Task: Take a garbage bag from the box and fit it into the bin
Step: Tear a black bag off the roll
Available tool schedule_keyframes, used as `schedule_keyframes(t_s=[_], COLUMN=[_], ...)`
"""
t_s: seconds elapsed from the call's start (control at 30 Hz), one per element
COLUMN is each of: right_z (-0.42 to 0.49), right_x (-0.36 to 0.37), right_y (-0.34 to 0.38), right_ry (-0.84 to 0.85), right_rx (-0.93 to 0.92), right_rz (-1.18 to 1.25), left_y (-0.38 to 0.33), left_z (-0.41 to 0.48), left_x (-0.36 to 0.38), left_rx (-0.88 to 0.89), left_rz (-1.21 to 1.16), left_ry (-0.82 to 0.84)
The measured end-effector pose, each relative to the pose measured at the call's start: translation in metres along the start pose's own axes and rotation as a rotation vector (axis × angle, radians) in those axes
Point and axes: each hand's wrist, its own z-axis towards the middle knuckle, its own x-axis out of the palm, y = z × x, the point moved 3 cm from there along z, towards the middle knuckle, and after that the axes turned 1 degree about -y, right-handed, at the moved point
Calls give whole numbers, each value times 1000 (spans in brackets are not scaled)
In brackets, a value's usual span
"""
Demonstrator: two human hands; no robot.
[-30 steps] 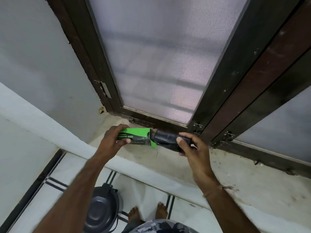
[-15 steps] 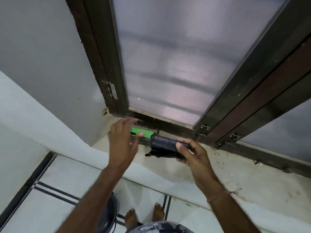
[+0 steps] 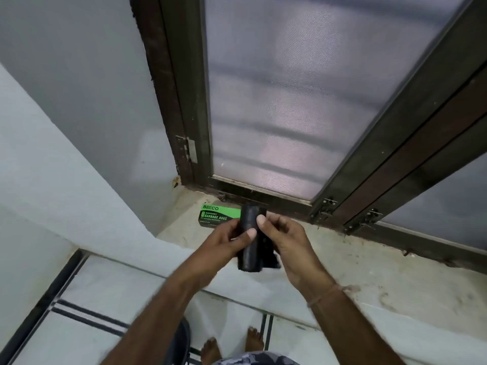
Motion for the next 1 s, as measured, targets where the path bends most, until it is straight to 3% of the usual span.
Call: schedule_keyframes(t_s=[0.17,0.3,0.4,0.6,0.77,0.87,1.0], right_z=[-12,-19,-21,-19,-25,-32,-41], right_x=[9,16,19,36,54,54,56], right_y=[-2,-3,-2,-4,-12,-12,-11], right_ry=[-34,47,-35,-159,-175,-130,-6], right_rx=[50,71,10,-50,37,58,45], right_rz=[-32,-52,-37,-146,-123,-67,-196], left_y=[18,19,19,16,20,22,23], left_z=[-20,-32,-41,-52,-60,-69,-78], left_x=[-2,-4,-5,8,3,-1,-3], left_rx=[-68,-50,-49,-112,-128,-139,-126], left_rz=[-372,-504,-619,-583,-656,-681,-672], left_ry=[12,20,35,-151,-221,-245,-235])
